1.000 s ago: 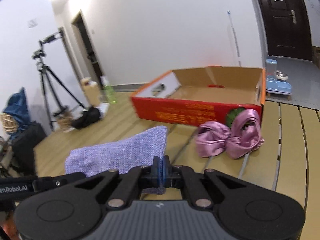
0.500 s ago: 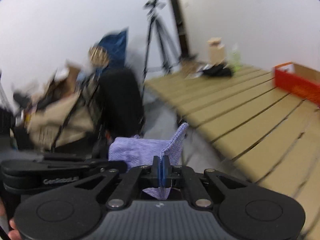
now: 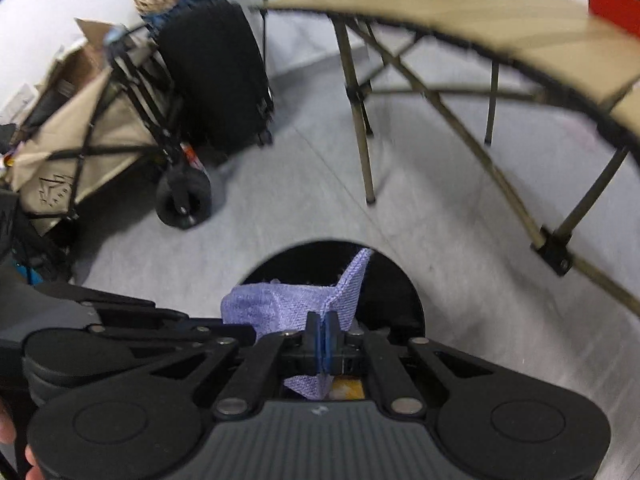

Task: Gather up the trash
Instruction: 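Carry the purple bag over the bin and release it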

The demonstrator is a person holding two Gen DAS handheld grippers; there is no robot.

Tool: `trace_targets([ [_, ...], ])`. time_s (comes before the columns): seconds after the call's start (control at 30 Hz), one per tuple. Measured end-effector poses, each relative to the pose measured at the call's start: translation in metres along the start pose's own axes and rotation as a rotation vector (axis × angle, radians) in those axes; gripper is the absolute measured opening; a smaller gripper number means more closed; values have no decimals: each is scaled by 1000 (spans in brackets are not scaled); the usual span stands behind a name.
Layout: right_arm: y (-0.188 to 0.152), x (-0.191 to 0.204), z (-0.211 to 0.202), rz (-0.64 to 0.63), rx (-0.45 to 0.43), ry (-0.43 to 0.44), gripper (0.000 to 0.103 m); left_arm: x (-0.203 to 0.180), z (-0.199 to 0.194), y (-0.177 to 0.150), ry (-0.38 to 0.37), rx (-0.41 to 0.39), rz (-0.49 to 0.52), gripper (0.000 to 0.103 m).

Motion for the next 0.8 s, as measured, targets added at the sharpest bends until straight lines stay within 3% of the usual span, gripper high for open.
trace_targets([
  [0.1, -1, -12, 30, 19, 72, 1, 4, 8, 28, -2, 30, 75, -5, 7],
  [0.13, -3, -15, 39, 22, 98, -1, 9, 10, 37, -4, 52, 104, -2, 15],
  [0.17, -4, -17, 47, 22, 111, -22, 15, 10, 43, -7, 79, 135, 4, 32],
  [0.23, -7, -19, 62, -22, 142, -86, 18, 14, 54, -8, 121, 177, 16, 49],
  [0.3, -7, -19, 66, -35, 163, -93, 20, 20, 56, -6, 125, 178, 21, 49],
  [0.4, -4, -23, 61, -17, 166, -69, 34, 31, 55, -2, 134, 171, -6, 54],
  [0.57, -7, -24, 57, -34, 176, -50, 37, 38, 54, 3, 145, 160, -46, 58],
  [0.8, 1, -19, 59, -37, 166, -42, 38, 32, 54, 3, 159, 156, -28, 60],
])
Point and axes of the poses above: each gripper's, at about its wrist camera, not at the fingertips, and z roughly the way its jaws point, x to its left, y to its top, the point moved 2 cm from there along z, roughly the way its jaws point, and after that the axes turned 6 degrees about z, right-handed, at the moved point
